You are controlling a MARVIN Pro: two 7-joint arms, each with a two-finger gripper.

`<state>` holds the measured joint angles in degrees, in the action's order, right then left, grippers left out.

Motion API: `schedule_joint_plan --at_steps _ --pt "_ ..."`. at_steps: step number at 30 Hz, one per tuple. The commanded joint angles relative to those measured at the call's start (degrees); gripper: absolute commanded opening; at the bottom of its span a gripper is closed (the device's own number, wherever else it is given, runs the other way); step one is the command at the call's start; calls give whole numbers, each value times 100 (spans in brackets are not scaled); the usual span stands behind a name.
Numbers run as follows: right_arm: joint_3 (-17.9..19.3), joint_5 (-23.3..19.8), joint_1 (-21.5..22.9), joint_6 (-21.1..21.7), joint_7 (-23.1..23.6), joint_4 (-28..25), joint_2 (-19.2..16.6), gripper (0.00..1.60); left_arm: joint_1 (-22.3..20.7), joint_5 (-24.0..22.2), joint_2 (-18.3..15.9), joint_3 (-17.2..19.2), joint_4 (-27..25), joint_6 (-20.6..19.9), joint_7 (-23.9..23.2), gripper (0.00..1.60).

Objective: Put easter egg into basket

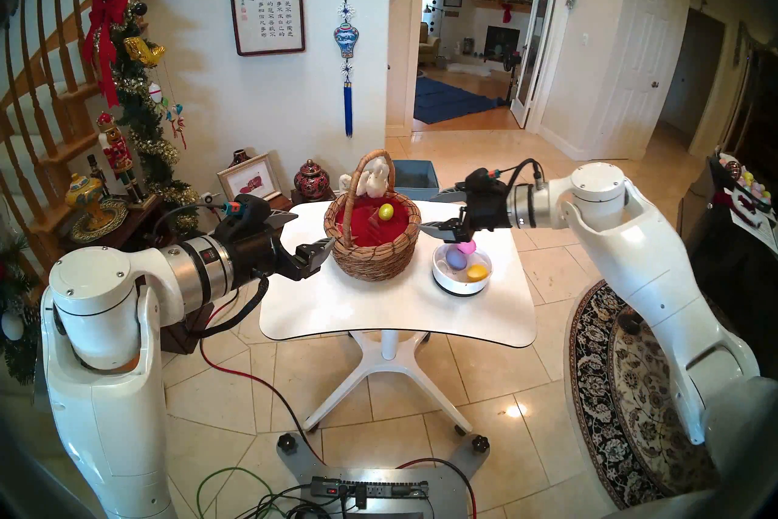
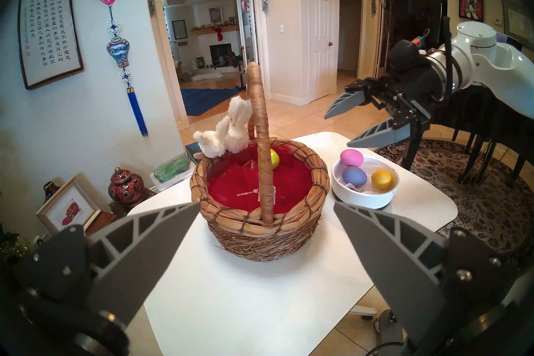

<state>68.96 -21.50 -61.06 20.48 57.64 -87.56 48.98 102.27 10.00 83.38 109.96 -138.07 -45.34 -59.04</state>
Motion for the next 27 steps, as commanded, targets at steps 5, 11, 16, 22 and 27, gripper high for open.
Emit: schedule_joint_plan --at_steps 5,11,16,22,27 --pt "544 -464 -956 123 -536 -572 -665 151 -10 -1 -4 -11 -28 3 -3 160" --pt "736 -506 -1292 236 -906 -763 -599 149 -10 0 -4 -12 -29 2 -2 160" --pt "737 -543 -1394 346 -1090 -815 -528 142 -10 1 -5 -13 -30 1 -2 160" --pt "553 -434 -1234 561 -1204 -685 -473 141 -10 1 -5 -13 -30 1 -2 160" --pt "436 -340 -1076 663 -1247 -556 -448 139 -10 1 -5 -13 -30 1 -2 160"
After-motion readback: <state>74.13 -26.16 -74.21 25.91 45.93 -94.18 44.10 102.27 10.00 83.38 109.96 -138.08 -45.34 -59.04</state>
